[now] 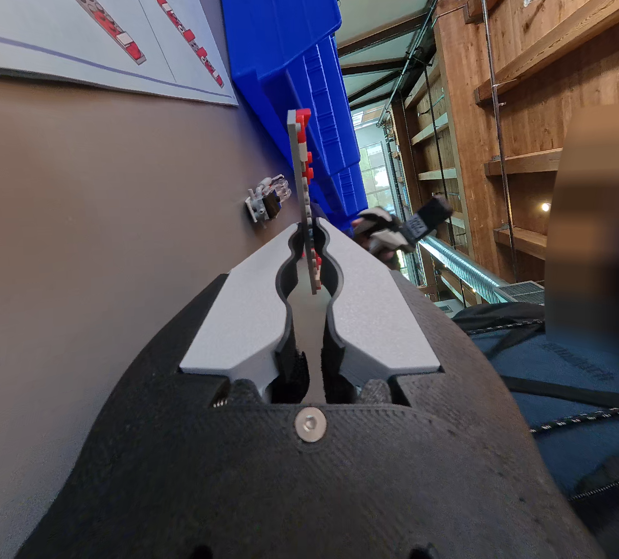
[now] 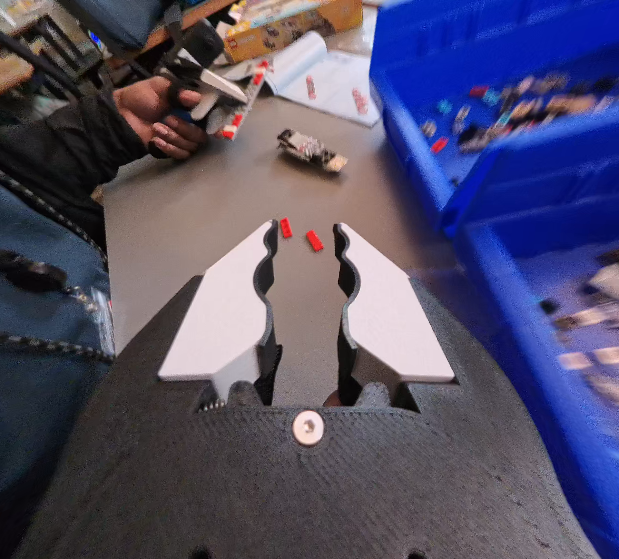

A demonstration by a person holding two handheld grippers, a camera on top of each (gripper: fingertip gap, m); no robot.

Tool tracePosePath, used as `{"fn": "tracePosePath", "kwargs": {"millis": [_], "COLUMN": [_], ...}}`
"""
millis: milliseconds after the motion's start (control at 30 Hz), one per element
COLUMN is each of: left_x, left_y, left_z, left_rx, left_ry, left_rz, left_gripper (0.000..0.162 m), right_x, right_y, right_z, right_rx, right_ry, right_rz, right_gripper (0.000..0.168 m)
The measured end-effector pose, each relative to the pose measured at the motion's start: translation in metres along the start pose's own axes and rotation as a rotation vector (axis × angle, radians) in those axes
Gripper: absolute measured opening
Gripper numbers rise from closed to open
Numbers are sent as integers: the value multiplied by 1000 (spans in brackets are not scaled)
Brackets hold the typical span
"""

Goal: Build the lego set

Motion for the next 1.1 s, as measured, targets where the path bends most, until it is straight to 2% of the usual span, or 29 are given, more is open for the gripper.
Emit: {"fn": "tracePosePath", "kwargs": {"millis": [100, 167, 267, 367, 467, 633, 1100], "left_x": [0, 0, 0, 0, 0, -1, -1], "left_y": [0, 0, -2, -3, -4, -4, -8], "left_z": [-1, -2, -1, 2, 3, 2, 4], "left_rx": [-1, -3, -7, -11, -11, -21, -52], "left_ry": [8, 15, 7, -16, -26, -12, -14], "left_rz": [-2, -6, -15, -23, -30, -26, -33], "left_gripper": [4, 4, 4, 4, 4, 4, 4], "right_x": [52, 69, 49, 12, -12, -29, -33], "right_y": [-29, -62, -114, -136, -151, -160, -166], "right_z": [56, 76, 66, 42, 28, 13, 11], "right_rx": [-194, -278, -270, -139, -59, 5, 25], "right_ry": [4, 110, 409, 679, 836, 897, 909], "right_rz": [219, 330, 517, 704, 769, 774, 768], "right_gripper": [28, 24, 18, 15, 16, 16, 11]}}
Point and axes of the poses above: each gripper's, where its closed fingertips meet, z back along the fingers, x out of its top, y = z × x across the jaws, the point moved 3 cm from there along z, back along the fingers, and after that the axes turned 7 degrees about y, right-handed, at the moved point
